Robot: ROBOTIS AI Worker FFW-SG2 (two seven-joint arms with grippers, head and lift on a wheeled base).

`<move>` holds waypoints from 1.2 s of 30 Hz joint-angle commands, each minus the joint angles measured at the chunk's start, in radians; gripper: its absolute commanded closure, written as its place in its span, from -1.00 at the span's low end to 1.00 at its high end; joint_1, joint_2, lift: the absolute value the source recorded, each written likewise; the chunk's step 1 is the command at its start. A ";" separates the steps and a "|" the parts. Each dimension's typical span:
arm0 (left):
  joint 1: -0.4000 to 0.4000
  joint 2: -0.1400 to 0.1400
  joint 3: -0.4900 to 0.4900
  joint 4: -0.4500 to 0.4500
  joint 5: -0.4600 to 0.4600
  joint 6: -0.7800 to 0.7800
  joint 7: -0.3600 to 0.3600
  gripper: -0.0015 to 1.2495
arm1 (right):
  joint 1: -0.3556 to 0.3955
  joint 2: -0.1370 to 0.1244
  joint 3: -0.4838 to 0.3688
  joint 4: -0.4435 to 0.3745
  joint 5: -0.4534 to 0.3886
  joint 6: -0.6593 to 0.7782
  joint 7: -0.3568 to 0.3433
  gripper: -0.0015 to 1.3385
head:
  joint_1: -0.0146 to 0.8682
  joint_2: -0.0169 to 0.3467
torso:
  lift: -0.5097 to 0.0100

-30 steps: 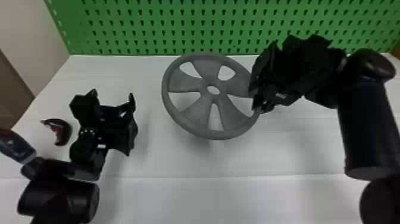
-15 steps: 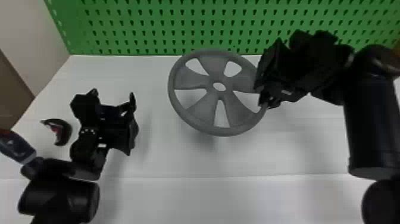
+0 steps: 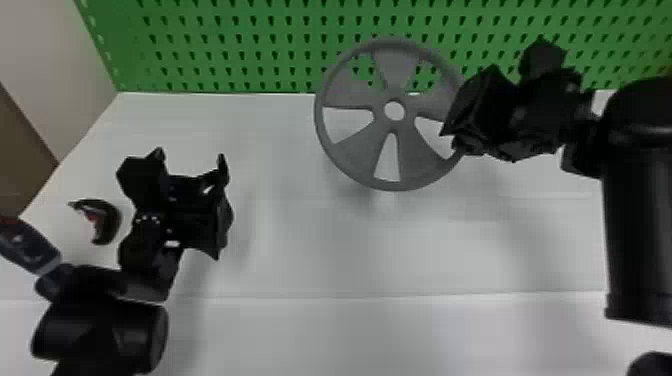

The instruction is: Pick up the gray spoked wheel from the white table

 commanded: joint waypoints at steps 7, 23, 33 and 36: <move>-0.006 -0.002 -0.002 -0.047 0.026 0.001 0.000 -0.71 | 0.143 0.030 0.075 -0.058 0.560 -0.382 0.514 0.50 | 0.86 -0.66 | 0.58; -0.021 -0.003 -0.015 -0.059 0.083 0.007 0.000 -0.71 | 0.298 0.064 0.136 0.000 0.900 -0.968 0.718 0.51 | 0.86 -0.66 | 0.58; -0.023 -0.017 -0.007 -0.045 0.083 0.024 0.000 -0.71 | 0.354 0.084 0.185 0.074 1.009 -1.249 0.718 0.51 | 0.86 -0.66 | 0.58; -0.023 -0.018 -0.008 -0.044 0.075 0.024 0.000 -0.71 | 0.360 0.087 0.194 0.106 1.015 -1.313 0.718 0.51 | 0.86 -0.66 | 0.58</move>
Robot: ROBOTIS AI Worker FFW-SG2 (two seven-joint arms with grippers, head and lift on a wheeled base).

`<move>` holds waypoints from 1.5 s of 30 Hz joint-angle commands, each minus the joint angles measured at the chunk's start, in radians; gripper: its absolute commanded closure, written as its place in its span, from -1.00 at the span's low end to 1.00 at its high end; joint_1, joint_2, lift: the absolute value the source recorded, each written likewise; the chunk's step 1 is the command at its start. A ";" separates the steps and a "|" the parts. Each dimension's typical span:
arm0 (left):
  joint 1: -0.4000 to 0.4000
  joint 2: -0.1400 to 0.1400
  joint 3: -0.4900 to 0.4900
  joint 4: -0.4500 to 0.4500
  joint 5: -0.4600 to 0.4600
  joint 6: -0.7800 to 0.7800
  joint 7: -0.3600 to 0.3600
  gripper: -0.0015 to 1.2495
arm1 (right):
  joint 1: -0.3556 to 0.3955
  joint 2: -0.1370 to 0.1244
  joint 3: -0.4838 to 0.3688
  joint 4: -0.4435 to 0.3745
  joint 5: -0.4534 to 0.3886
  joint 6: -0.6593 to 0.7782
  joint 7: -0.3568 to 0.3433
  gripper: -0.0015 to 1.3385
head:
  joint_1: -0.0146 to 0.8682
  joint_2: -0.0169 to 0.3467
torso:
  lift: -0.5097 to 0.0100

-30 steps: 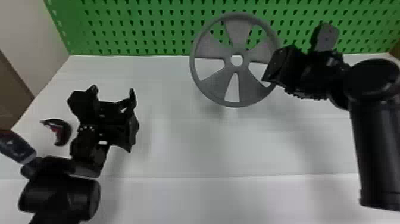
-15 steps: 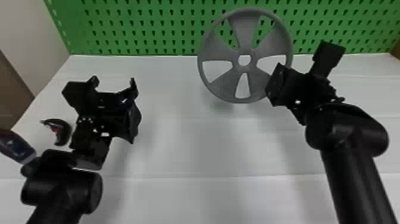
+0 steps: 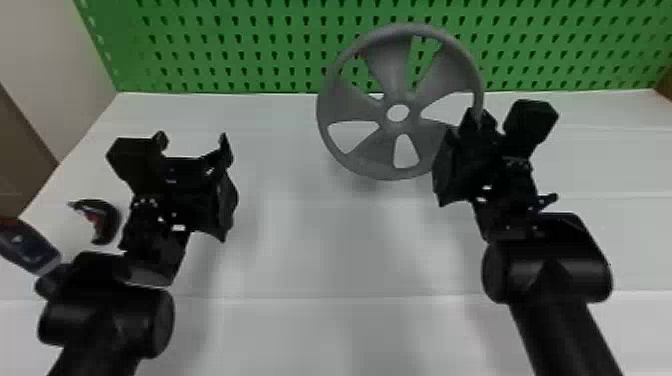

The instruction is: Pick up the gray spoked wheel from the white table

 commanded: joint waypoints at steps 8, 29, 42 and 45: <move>0.008 -0.037 0.028 0.006 -0.043 0.008 0.000 -0.71 | 0.035 0.011 0.022 0.059 -0.001 -0.140 -0.001 0.51 | 0.86 -0.66 | 0.58; 0.012 -0.042 0.034 0.006 -0.034 0.008 -0.011 -0.71 | 0.038 0.010 0.011 0.059 -0.017 -0.122 -0.001 0.51 | 0.86 -0.66 | 0.58; 0.012 -0.042 0.036 0.006 -0.034 0.008 -0.011 -0.71 | 0.036 0.008 0.011 0.059 -0.019 -0.119 -0.001 0.51 | 0.86 -0.66 | 0.58; 0.012 -0.042 0.036 0.006 -0.034 0.008 -0.011 -0.71 | 0.036 0.008 0.011 0.059 -0.019 -0.119 -0.001 0.50 | 0.86 -0.66 | 0.58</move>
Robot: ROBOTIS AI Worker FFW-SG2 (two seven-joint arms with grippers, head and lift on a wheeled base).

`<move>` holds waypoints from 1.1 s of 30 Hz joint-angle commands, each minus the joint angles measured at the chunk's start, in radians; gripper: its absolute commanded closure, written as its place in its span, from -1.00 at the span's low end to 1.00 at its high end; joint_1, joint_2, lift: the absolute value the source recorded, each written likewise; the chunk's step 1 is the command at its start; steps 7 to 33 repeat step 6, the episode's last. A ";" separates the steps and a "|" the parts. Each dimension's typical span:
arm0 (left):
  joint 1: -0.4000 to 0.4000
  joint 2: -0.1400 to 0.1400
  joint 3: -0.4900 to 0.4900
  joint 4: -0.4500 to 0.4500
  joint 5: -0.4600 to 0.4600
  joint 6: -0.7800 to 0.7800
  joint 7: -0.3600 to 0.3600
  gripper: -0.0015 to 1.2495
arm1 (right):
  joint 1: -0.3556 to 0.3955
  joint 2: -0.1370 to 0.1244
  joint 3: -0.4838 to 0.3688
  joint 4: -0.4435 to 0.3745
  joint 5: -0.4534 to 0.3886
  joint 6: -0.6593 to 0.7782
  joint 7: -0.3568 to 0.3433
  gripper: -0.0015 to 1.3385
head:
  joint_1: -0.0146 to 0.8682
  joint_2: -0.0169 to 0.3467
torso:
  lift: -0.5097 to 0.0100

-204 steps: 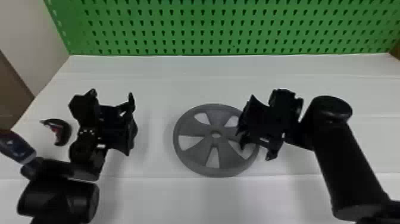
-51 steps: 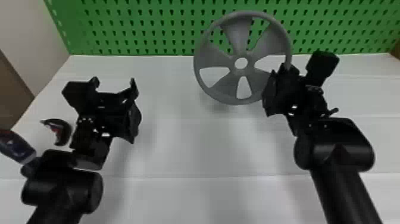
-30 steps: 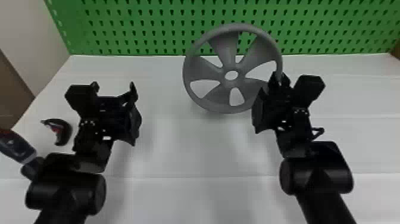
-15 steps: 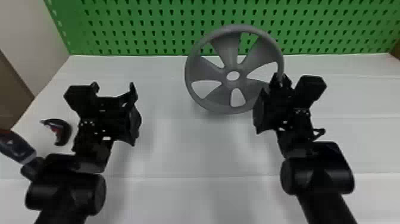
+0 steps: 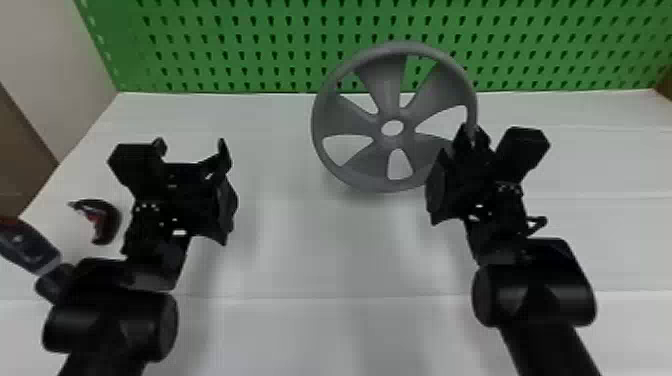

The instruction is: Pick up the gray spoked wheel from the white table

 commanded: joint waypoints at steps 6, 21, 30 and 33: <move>-0.002 0.000 0.000 0.000 0.000 0.000 0.000 -0.71 | -0.001 0.000 0.000 0.000 -0.004 0.002 0.000 0.51 | 0.86 -0.66 | 0.58; -0.002 0.000 0.000 0.000 0.000 0.000 0.000 -0.71 | -0.001 0.000 0.000 0.000 -0.004 0.002 0.000 0.51 | 0.86 -0.66 | 0.58; -0.002 0.000 0.000 0.000 0.000 0.000 0.000 -0.71 | -0.001 0.000 0.000 0.000 -0.004 0.002 0.000 0.51 | 0.86 -0.66 | 0.58; -0.002 0.000 0.000 0.000 0.000 0.000 0.000 -0.71 | -0.001 0.000 0.000 0.000 -0.004 0.002 0.000 0.51 | 0.86 -0.66 | 0.58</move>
